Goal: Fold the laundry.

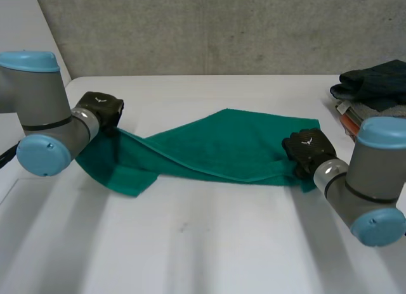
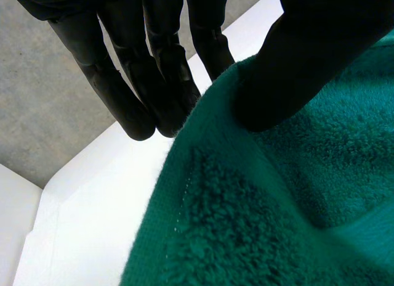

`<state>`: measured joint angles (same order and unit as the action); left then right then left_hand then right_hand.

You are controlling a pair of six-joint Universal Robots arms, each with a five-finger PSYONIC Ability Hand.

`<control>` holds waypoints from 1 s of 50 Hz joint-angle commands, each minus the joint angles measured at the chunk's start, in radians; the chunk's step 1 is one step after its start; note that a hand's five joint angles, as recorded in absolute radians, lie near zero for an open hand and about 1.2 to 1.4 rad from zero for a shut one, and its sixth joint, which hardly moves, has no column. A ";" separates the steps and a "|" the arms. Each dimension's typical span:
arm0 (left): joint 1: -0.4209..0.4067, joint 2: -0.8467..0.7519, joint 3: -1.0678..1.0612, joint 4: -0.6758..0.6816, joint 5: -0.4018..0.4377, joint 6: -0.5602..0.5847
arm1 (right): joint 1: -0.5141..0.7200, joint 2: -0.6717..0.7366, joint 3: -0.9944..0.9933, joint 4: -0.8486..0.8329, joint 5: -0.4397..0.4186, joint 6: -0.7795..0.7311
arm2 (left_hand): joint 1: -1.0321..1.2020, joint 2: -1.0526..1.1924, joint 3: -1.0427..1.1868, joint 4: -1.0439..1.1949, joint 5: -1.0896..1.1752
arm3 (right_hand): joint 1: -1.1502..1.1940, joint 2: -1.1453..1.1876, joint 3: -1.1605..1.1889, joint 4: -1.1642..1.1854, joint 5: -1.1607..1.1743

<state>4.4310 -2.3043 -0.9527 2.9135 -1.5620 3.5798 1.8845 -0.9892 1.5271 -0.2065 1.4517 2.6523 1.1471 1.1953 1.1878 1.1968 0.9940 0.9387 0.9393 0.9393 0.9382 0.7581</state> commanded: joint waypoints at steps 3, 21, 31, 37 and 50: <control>0.002 -0.085 0.139 0.021 0.003 0.022 | -0.019 0.116 -0.284 0.147 -0.017 -0.017 | 0.249 0.201 0.208 0.199 0.228 | 0.458 0.457 0.457 0.458 0.464; 0.013 0.166 0.167 0.854 0.068 -0.162 | -0.079 0.093 -0.742 -0.345 -0.028 0.344 | 0.249 0.201 0.208 0.199 0.228 | 0.458 0.457 0.457 0.458 0.464; 0.063 0.177 -0.133 0.718 0.112 -0.133 | -0.110 0.124 -0.711 0.077 -0.178 0.305 | 0.249 0.201 0.208 0.199 0.228 | 0.458 0.457 0.457 0.458 0.464; 0.087 0.155 -0.293 0.688 0.115 -0.121 | -0.133 0.187 -0.634 0.183 -0.246 0.209 | 0.249 0.201 0.208 0.199 0.228 | 0.458 0.457 0.457 0.458 0.464; 0.070 0.120 -0.434 0.540 0.123 0.013 | -0.162 0.284 -0.582 0.475 -0.220 0.043 | 0.249 0.201 0.208 0.199 0.228 | -0.012 -0.012 -0.012 -0.011 -0.006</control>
<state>4.5090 -2.1943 -1.3734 3.5091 -1.4397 3.5511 1.7384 -0.7050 0.9480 0.1640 1.1973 2.7056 1.1471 1.1977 1.1903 1.1971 0.9940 0.9876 0.9884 1.0023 1.0053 0.8277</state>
